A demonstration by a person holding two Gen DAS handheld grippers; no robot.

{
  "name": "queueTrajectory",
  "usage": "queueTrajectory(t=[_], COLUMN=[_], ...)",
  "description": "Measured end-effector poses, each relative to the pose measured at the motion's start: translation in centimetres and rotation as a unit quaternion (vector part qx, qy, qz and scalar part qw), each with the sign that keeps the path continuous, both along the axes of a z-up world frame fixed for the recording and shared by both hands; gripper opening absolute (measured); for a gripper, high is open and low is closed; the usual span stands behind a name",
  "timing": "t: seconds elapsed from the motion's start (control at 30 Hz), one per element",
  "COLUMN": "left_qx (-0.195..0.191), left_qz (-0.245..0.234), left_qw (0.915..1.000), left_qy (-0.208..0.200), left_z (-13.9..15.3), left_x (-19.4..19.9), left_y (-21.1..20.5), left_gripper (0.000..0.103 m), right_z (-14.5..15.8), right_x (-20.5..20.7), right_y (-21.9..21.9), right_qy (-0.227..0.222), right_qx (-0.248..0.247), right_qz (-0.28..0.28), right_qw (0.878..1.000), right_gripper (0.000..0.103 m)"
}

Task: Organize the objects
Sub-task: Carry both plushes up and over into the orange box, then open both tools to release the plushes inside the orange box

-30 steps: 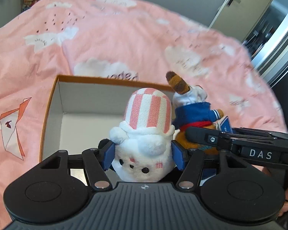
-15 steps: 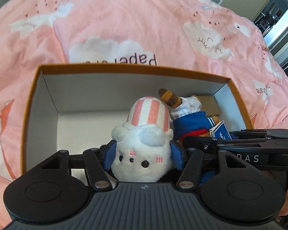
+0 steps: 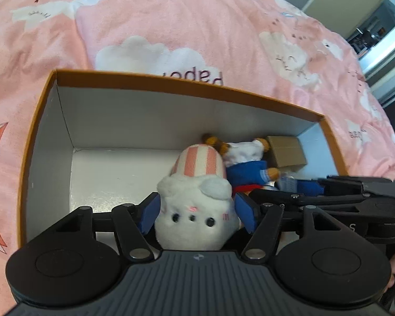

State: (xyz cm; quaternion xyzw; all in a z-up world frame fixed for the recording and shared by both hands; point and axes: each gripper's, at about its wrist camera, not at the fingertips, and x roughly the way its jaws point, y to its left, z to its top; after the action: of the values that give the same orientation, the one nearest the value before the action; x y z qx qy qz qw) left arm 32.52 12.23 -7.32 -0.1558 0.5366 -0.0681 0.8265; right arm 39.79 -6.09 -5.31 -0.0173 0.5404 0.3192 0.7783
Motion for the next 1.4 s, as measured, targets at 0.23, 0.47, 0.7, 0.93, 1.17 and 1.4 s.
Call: queueTrajectory(t=[0.23, 0.47, 0.7, 0.93, 1.17, 1.4], left_qx=[0.069, 0.089, 0.078, 0.071, 0.112, 0.105], left_qz=[-0.069, -0.07, -0.029, -0.011, 0.025, 0.035], left_qw=[0.9952, 0.9936, 0.9965, 0.9974, 0.9921, 0.9839], left_qy=[-0.005, -0.002, -0.008, -0.002, -0.053, -0.141], left_z=[1.6, 0.0, -0.3, -0.7, 1.5, 6.1], left_x=[-2.2, -2.8, -2.1, -2.2, -4.7, -9.6], left_y=[-1.8, -2.7, -3.5, -4.0, -4.7, -5.9], left_gripper=[0.068, 0.04, 0.036, 0.038, 0.048, 0.049], right_z=[1.7, 0.2, -1.0, -1.5, 0.2, 4.8], right_x=[-2.7, -6.1, -4.6, -3.9, -5.8, -9.8], right_y=[-0.3, 1.3, 1.3, 0.5, -0.5, -3.5], right_qy=[-0.036, -0.087, -0.08, -0.061, -0.093, -0.149], right_qx=[-0.033, -0.102, -0.114, -0.104, -0.105, -0.043], right_qz=[0.093, 0.17, 0.132, 0.094, 0.095, 0.045], right_qw=[0.994, 0.976, 0.981, 0.988, 0.985, 0.987], right_gripper=[0.058, 0.062, 0.031, 0.026, 0.034, 0.045])
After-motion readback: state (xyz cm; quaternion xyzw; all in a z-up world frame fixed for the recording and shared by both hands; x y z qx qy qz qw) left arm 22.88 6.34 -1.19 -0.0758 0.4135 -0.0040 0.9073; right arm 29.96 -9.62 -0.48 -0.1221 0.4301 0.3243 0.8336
